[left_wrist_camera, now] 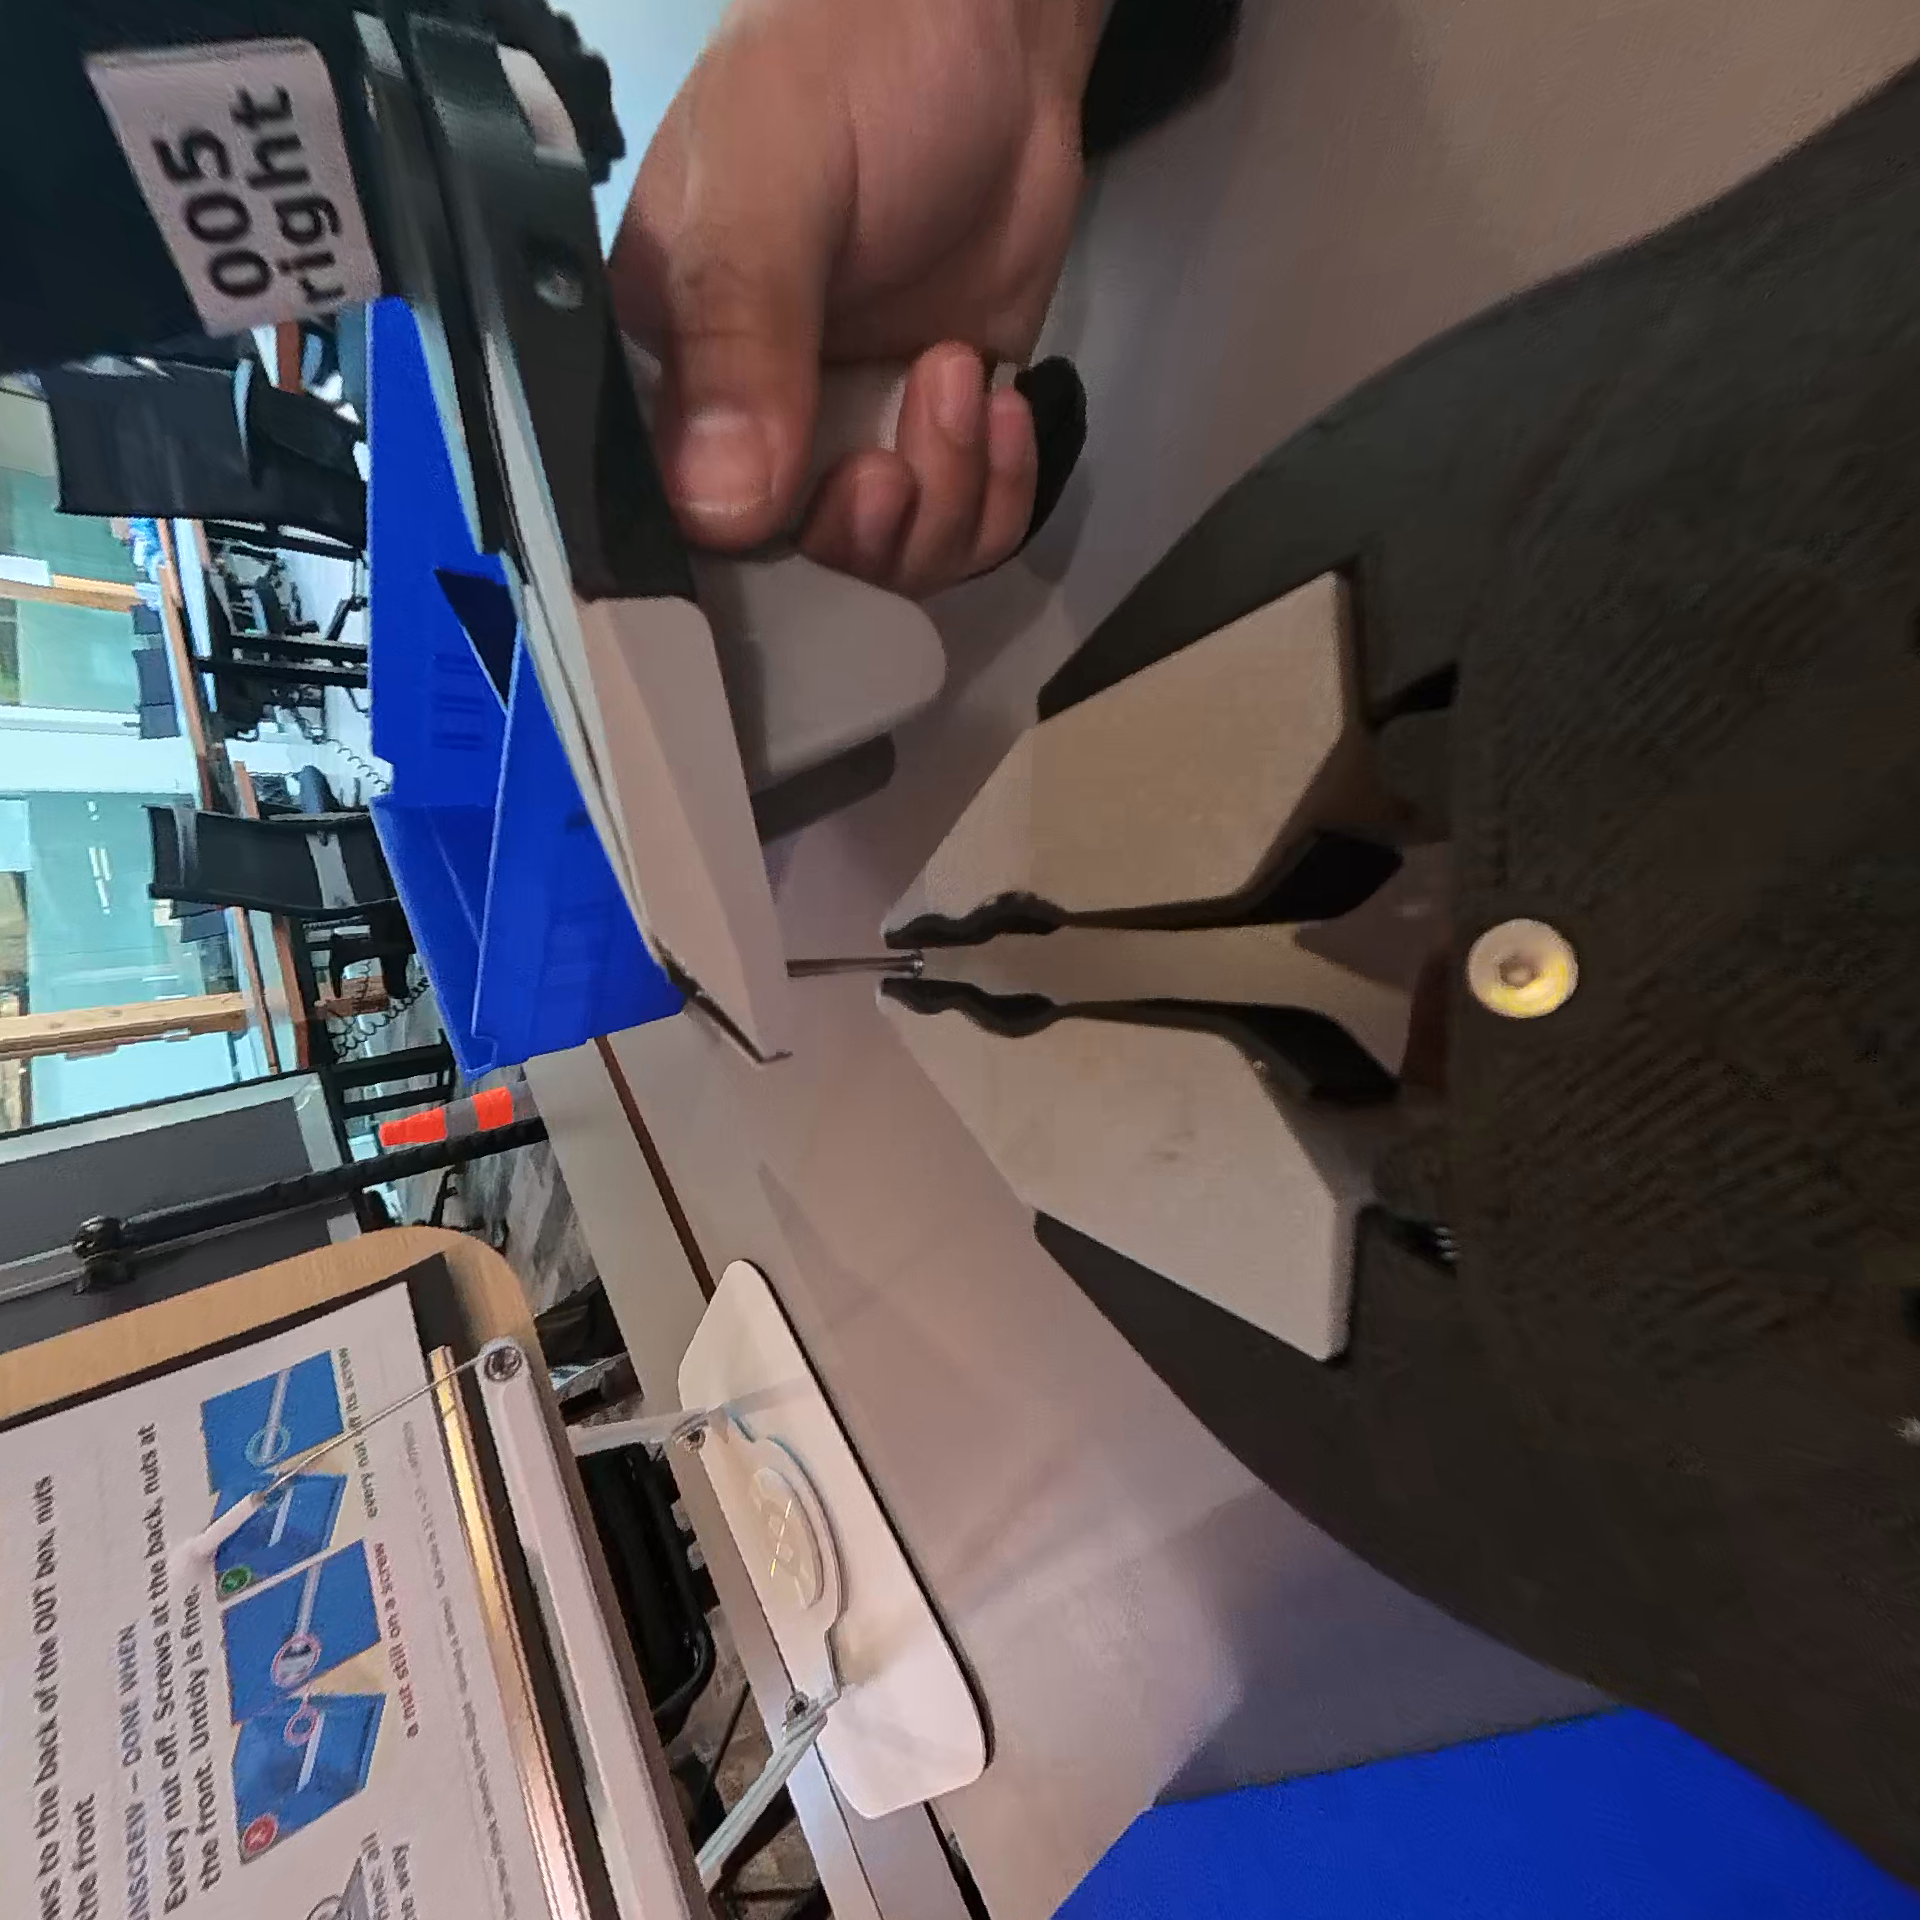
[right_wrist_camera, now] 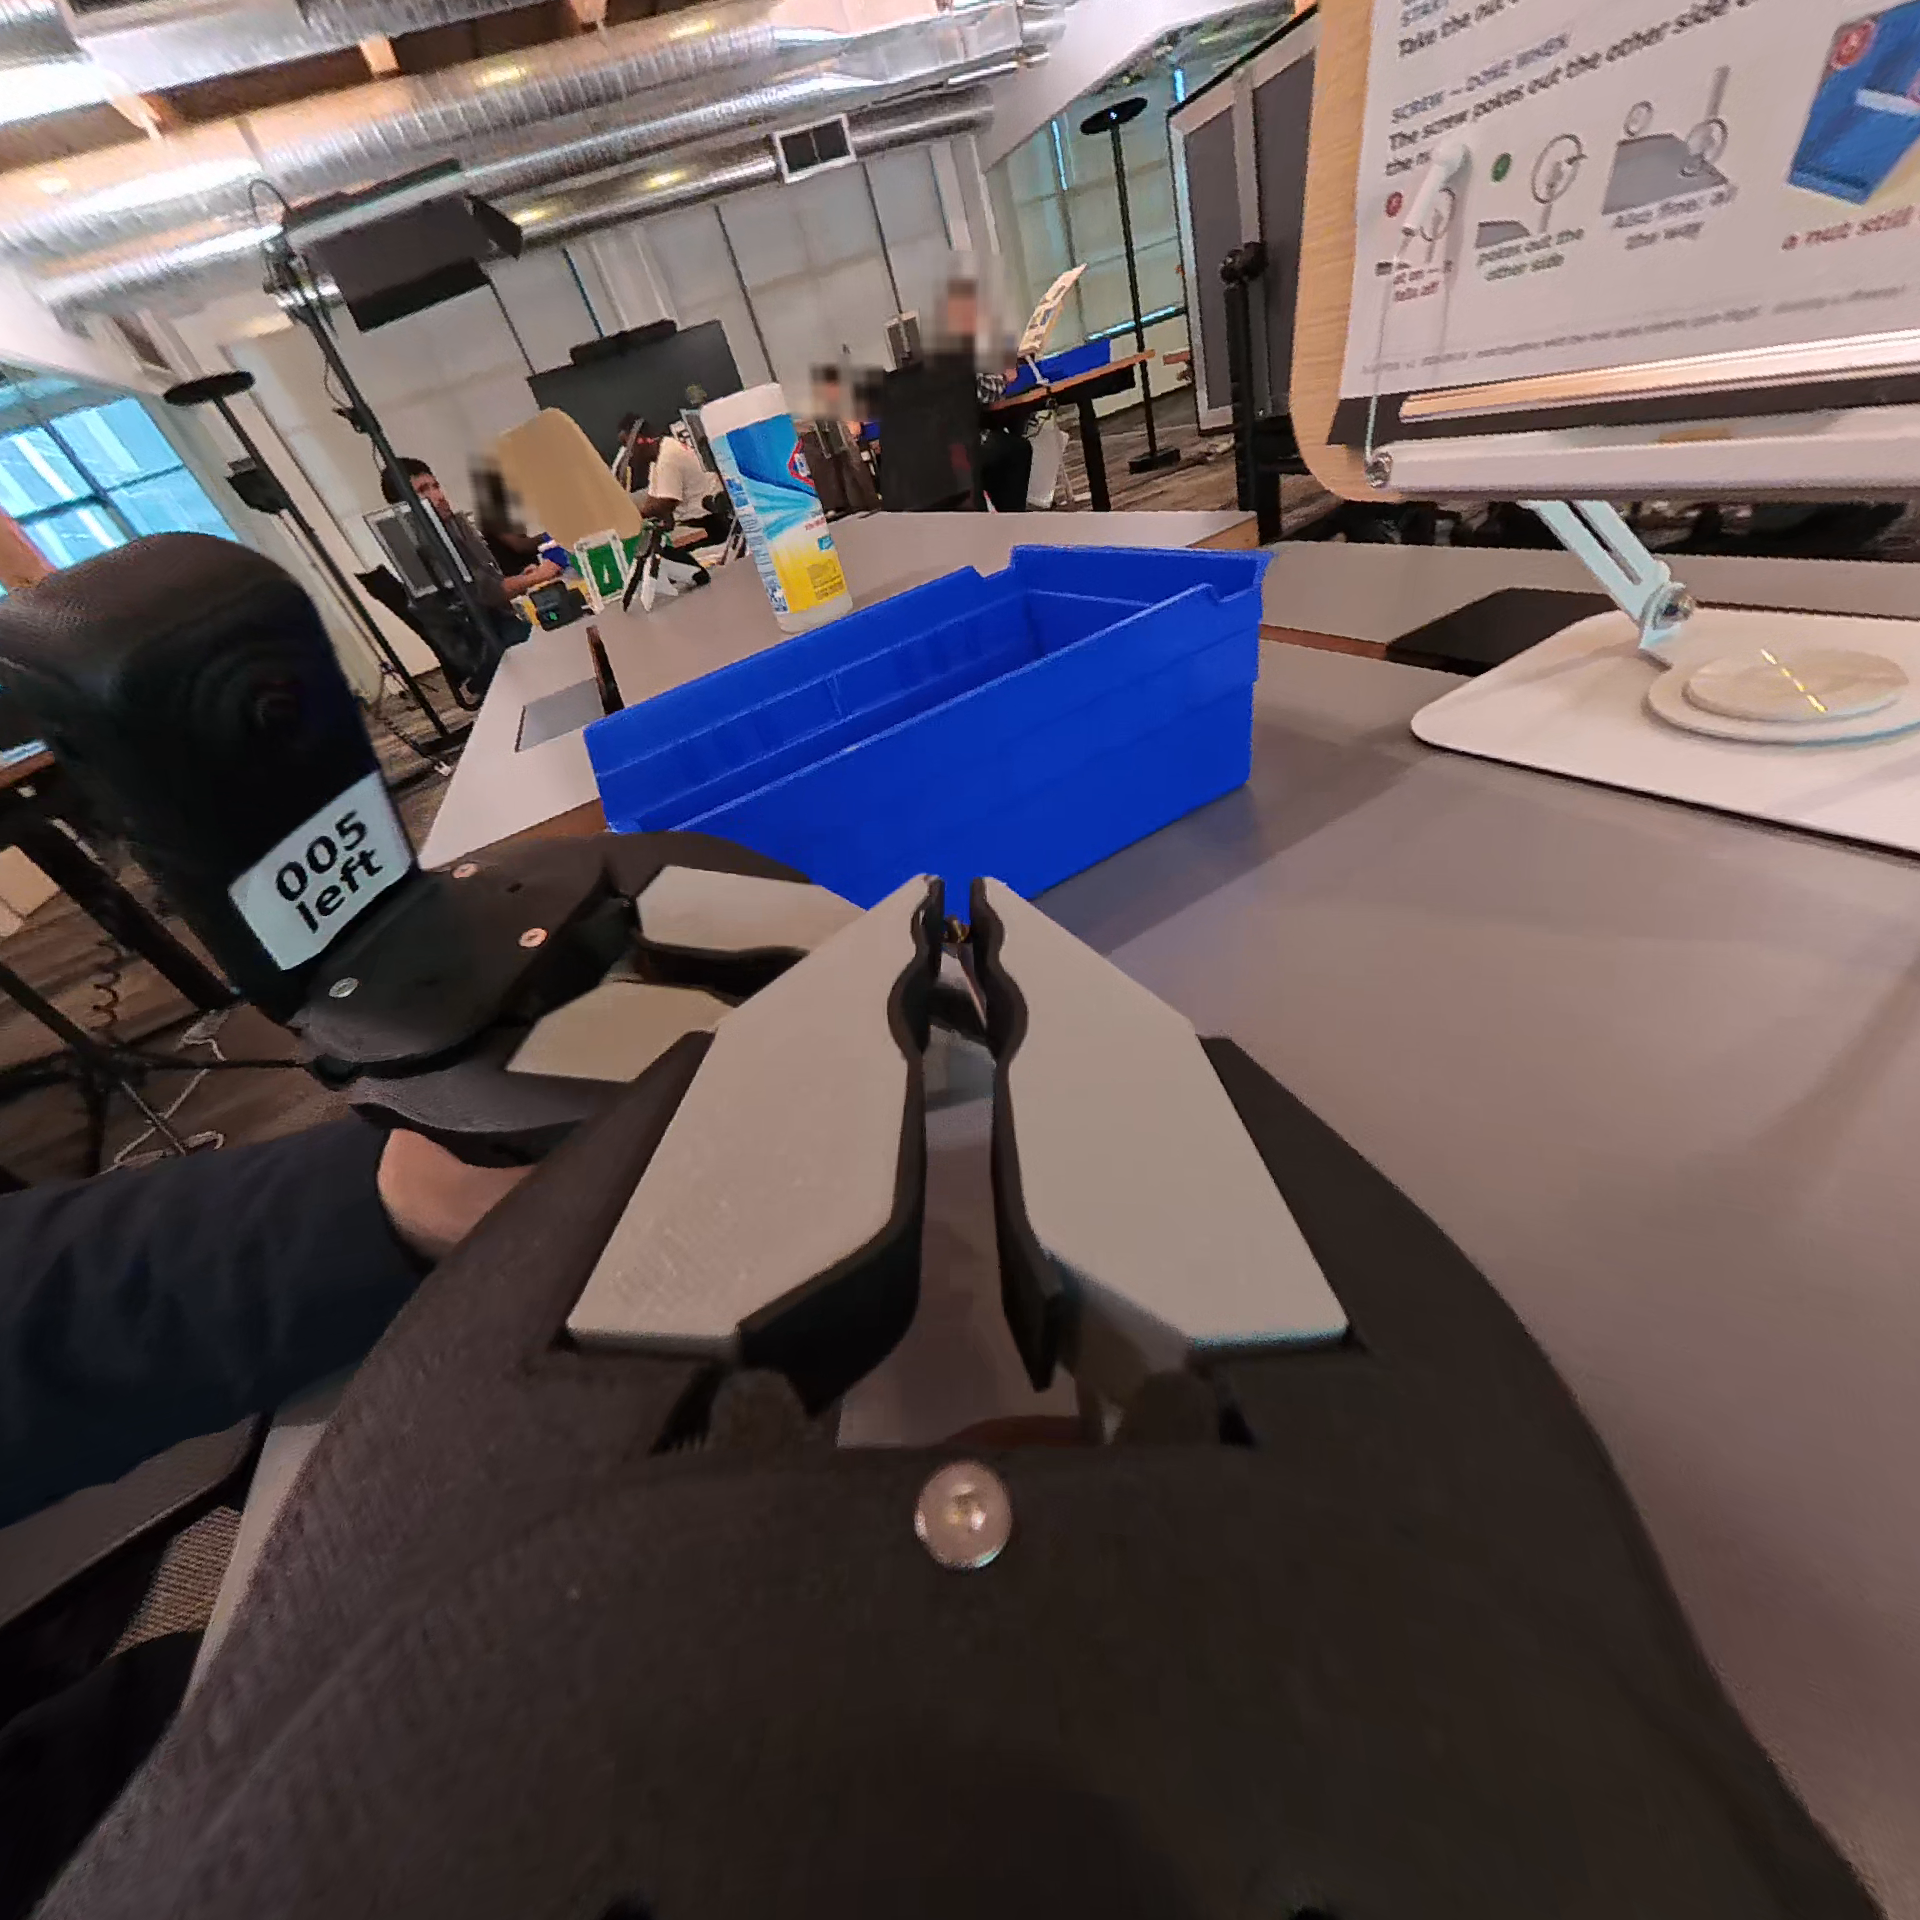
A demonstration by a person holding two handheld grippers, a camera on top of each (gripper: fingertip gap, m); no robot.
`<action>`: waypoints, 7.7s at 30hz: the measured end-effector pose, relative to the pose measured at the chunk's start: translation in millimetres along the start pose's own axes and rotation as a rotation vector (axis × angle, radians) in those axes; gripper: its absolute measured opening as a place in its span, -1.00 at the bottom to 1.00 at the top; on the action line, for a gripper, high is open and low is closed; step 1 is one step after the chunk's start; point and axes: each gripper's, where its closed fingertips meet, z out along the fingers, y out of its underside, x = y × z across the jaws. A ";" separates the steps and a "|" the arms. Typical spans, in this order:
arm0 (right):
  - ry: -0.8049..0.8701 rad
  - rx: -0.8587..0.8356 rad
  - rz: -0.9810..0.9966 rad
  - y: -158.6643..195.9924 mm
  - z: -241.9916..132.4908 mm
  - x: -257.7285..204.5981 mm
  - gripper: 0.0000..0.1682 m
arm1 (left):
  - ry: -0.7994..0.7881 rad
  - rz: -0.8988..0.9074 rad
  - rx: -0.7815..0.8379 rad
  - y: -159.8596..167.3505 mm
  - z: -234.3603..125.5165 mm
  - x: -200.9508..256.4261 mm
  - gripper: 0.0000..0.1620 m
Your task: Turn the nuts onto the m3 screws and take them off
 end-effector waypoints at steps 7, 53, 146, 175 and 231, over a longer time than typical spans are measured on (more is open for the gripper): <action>-0.024 -0.020 -0.019 3.6 2.8 -7.1 -0.98 | 0.004 -0.060 0.018 -2.1 -1.0 -3.8 -0.97; 0.209 0.090 -0.171 -2.9 -15.4 36.9 -0.73 | 0.080 -0.319 -0.075 12.3 -0.6 -7.5 -1.00; 0.096 -0.102 -0.125 10.8 -20.8 27.4 -0.77 | 0.185 -0.103 -0.142 3.0 37.0 23.7 -1.00; -0.016 -0.063 0.143 7.0 -21.8 23.2 -0.99 | 0.146 -0.054 -0.072 -5.0 34.3 21.5 -1.00; -0.037 0.025 -0.038 -10.0 -24.2 2.2 -0.69 | 0.120 -0.091 -0.030 -17.1 26.7 12.0 -1.00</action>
